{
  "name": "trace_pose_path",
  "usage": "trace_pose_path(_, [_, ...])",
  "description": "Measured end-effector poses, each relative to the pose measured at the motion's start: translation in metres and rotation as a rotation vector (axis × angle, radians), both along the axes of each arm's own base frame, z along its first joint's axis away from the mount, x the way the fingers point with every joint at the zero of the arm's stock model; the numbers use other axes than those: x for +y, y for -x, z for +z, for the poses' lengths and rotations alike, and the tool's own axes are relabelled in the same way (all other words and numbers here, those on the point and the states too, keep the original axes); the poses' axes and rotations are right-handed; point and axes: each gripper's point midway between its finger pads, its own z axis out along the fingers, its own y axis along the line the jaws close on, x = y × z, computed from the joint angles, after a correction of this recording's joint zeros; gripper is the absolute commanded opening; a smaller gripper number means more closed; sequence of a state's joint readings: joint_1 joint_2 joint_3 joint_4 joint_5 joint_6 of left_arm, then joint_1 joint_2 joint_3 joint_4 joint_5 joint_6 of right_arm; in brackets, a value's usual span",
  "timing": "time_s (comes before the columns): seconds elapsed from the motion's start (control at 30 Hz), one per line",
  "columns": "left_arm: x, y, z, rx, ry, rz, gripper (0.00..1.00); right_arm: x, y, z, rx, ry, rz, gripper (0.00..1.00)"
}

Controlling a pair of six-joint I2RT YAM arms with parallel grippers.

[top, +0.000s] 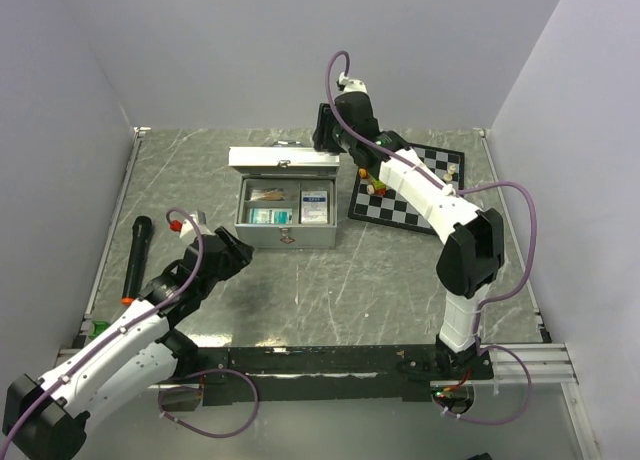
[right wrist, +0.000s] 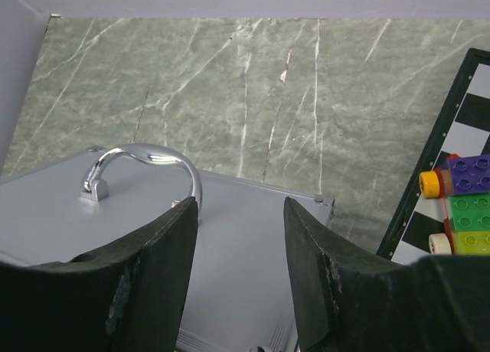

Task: Organize the medicine kit

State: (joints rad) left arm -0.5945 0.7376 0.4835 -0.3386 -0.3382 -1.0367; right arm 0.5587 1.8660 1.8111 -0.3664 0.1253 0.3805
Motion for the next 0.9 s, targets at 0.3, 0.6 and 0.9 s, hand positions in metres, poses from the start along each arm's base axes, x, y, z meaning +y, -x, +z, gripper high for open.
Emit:
trace_pose_path(0.3, [0.001, 0.000, 0.002, -0.009, 0.001, 0.002, 0.57, -0.004, 0.008, -0.005, 0.023, 0.008, 0.002, 0.60])
trace_pose_path(0.6, [0.004, -0.001, 0.009, -0.033, 0.006, 0.015, 0.58, -0.011, 0.038, -0.023, 0.090, -0.005, 0.042, 0.75])
trace_pose_path(0.9, [0.006, 0.000, 0.013, -0.046, 0.008, 0.023, 0.61, -0.025, 0.073, -0.002, 0.070, -0.080, 0.085, 0.80])
